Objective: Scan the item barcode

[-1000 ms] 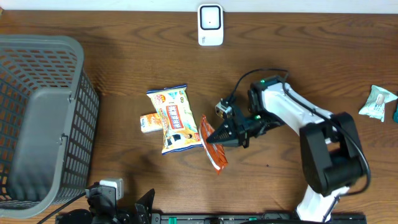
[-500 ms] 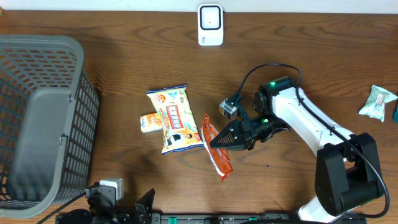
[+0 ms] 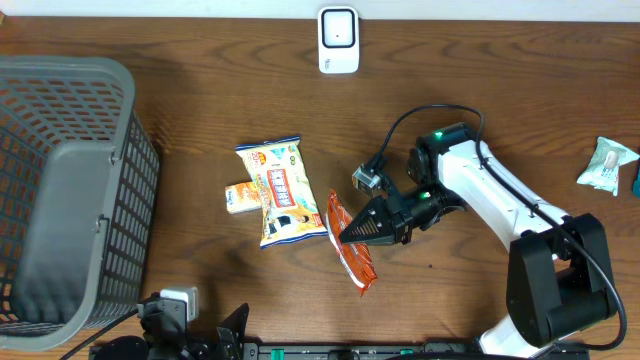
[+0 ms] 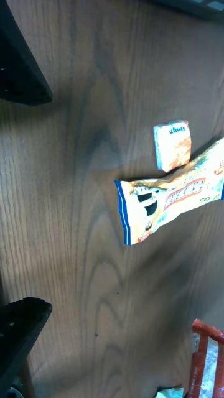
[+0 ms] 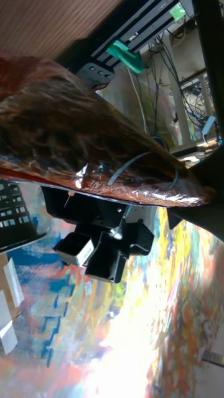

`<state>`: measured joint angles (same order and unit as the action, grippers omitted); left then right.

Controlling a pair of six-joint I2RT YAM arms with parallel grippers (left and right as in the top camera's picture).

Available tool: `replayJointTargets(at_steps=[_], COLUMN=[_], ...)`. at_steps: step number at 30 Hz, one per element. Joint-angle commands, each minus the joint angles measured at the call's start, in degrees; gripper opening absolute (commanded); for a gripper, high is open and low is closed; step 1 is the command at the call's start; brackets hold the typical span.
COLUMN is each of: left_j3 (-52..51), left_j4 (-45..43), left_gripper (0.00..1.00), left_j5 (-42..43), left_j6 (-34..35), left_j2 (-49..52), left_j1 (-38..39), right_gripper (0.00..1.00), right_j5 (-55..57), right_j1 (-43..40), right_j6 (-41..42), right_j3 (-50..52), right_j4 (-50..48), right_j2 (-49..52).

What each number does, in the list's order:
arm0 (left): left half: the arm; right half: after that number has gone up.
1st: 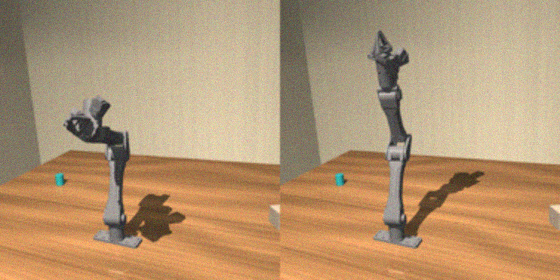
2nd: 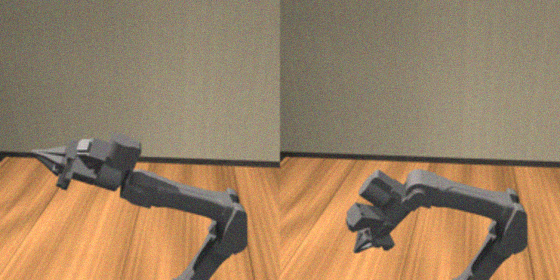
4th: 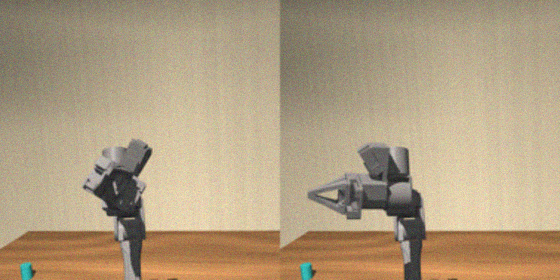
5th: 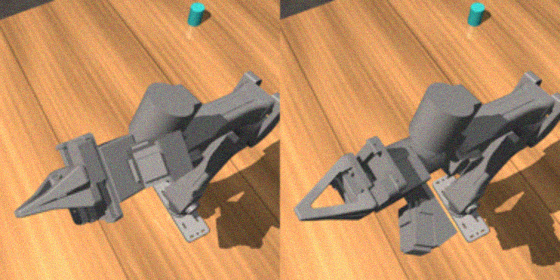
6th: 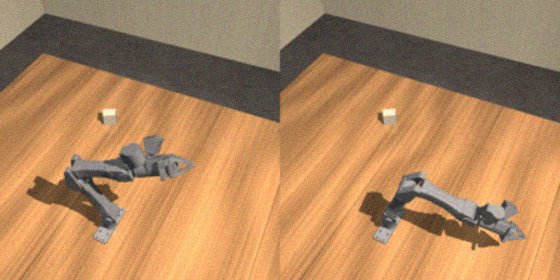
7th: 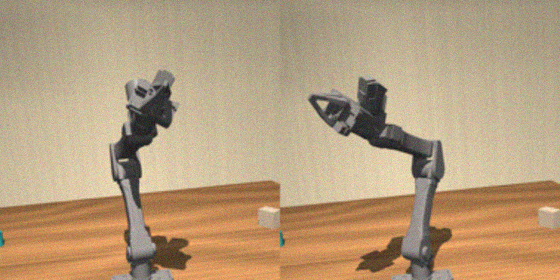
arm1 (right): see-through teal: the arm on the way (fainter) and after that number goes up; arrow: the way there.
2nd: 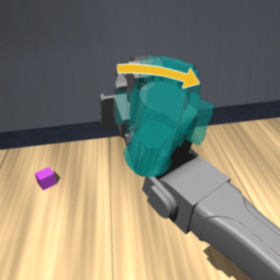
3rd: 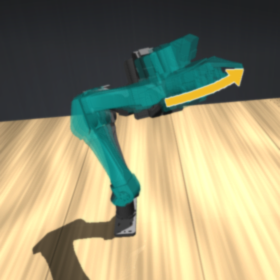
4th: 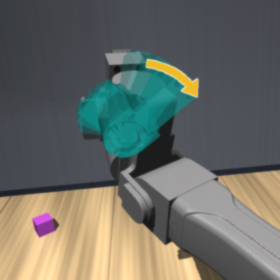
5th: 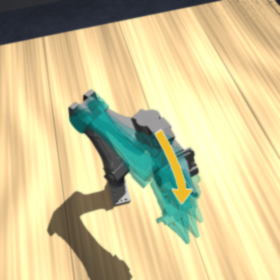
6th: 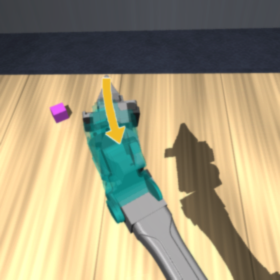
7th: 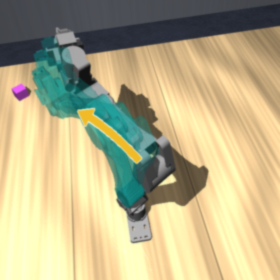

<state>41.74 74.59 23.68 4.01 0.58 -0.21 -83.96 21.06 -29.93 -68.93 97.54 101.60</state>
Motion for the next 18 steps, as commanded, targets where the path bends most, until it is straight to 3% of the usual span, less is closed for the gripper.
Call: replayJointTargets(at_steps=[1,18], left_j3=[0.26,0.26], left_j4=[0.00,0.00], left_gripper=[0.98,0.98], left_j5=[0.07,0.07], left_j6=[-0.98,-0.98], left_j2=[-0.42,-0.42], left_j1=[0.24,0.24], right_gripper=[0.01,0.01], right_j5=[-0.26,-2.12], right_j1=[-0.37,-0.20], right_j6=[0.79,4.13], right_j3=[0.04,0.04], right_j4=[0.00,0.00], right_j2=[-1.11,-1.27])
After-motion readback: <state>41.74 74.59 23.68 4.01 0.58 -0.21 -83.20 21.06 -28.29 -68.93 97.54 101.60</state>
